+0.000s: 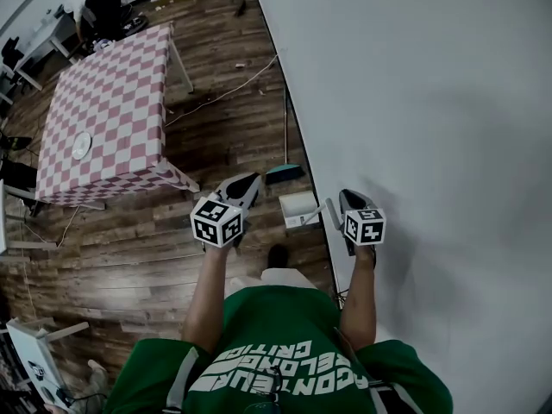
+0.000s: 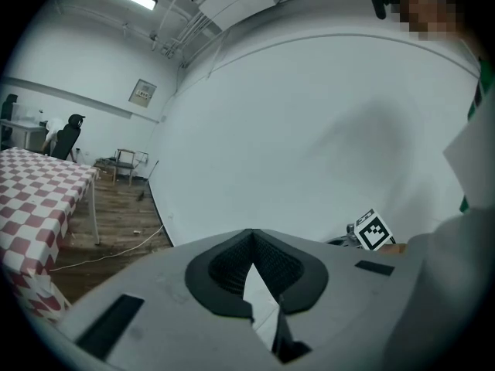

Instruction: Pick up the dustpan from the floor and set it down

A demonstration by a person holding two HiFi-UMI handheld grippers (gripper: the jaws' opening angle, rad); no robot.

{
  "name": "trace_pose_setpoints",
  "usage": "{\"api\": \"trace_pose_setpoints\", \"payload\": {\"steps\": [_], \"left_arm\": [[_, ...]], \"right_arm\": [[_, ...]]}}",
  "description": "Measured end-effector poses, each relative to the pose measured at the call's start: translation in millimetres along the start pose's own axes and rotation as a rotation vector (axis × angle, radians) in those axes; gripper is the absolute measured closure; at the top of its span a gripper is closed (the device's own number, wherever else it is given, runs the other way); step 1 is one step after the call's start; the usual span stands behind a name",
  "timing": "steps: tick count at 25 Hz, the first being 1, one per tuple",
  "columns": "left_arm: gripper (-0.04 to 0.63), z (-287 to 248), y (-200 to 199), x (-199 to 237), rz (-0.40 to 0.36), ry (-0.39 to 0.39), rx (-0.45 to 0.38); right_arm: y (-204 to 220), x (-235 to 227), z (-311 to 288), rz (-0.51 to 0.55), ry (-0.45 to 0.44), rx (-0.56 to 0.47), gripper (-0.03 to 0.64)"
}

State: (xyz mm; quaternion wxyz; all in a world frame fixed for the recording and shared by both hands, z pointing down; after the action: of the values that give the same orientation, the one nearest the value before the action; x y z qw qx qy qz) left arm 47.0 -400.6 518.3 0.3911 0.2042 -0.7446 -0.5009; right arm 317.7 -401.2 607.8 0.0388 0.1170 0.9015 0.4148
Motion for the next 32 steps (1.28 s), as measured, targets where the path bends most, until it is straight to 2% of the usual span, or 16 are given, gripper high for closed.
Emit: {"api": "trace_pose_setpoints", "payload": {"steps": [8, 10, 11, 18, 26, 32], "left_arm": [[0.592, -18.7, 14.7, 1.0, 0.010, 0.021, 0.039], [0.592, -20.4, 17.7, 2.3, 0.016, 0.021, 0.044], [0.592, -21.0, 19.0, 2.8, 0.019, 0.020, 0.048], [0.592, -25.0, 25.8, 5.3, 0.032, 0.013, 0.072], [0.592, -21.6, 28.7, 16.2, 0.051, -0.026, 0.080], [0.592, -14.7, 28.4, 23.0, 0.066, -0.062, 0.086]], "right_arm": [[40.0, -9.7, -46.4, -0.003, 0.006, 0.169, 0.590], [53.2, -5.7, -59.9, -0.002, -0.019, 0.228, 0.505], [59.7, -3.4, -66.2, 0.004, -0.026, 0.258, 0.484], [104.7, 4.6, -113.6, 0.103, 0.004, 0.507, 0.402], [148.9, 8.9, -167.4, 0.195, 0.013, 0.724, 0.396], [152.4, 11.3, -189.8, 0.203, 0.029, 0.766, 0.397]]}}
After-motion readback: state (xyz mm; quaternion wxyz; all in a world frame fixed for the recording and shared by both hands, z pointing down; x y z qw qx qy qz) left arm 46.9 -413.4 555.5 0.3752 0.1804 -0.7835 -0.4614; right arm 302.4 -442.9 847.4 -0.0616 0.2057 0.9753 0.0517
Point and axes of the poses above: the fingertips, and each gripper's own axes: z backward along the fingers, x to its left, y out of its underside, the point moved 3 cm from there along z, backward along the fingers, and after that the axes turned 12 degrees about y, right-handed, at the moved point
